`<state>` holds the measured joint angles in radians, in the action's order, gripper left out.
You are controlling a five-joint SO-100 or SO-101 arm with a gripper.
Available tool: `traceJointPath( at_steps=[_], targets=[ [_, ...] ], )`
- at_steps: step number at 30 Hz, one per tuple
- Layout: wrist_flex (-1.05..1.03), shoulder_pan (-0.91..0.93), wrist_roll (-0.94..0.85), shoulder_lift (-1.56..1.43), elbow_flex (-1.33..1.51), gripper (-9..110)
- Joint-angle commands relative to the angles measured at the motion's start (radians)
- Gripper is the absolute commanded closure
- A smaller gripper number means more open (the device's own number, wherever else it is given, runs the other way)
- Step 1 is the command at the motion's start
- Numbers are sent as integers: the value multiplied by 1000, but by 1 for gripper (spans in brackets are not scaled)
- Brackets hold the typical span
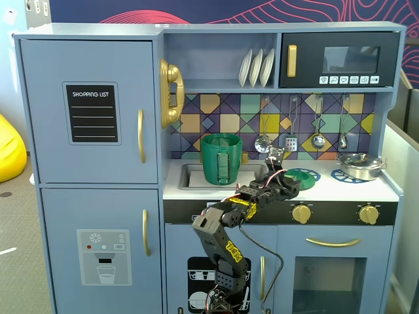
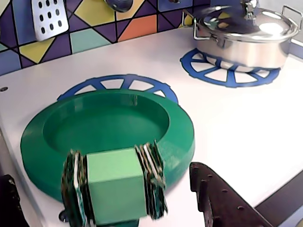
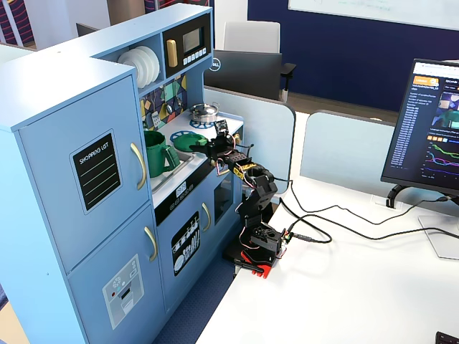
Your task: Pick up the lid from the counter and put it on the green recipient
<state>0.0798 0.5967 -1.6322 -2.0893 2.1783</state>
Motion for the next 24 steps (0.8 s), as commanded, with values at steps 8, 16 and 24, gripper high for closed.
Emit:
traceJointPath(
  at_steps=[8, 16, 24],
  targets=[
    [34, -32, 11, 120, -175, 69],
    [43, -67, 9, 155, -224, 102],
    [-152, -112, 2, 124, -511, 102]
  ],
)
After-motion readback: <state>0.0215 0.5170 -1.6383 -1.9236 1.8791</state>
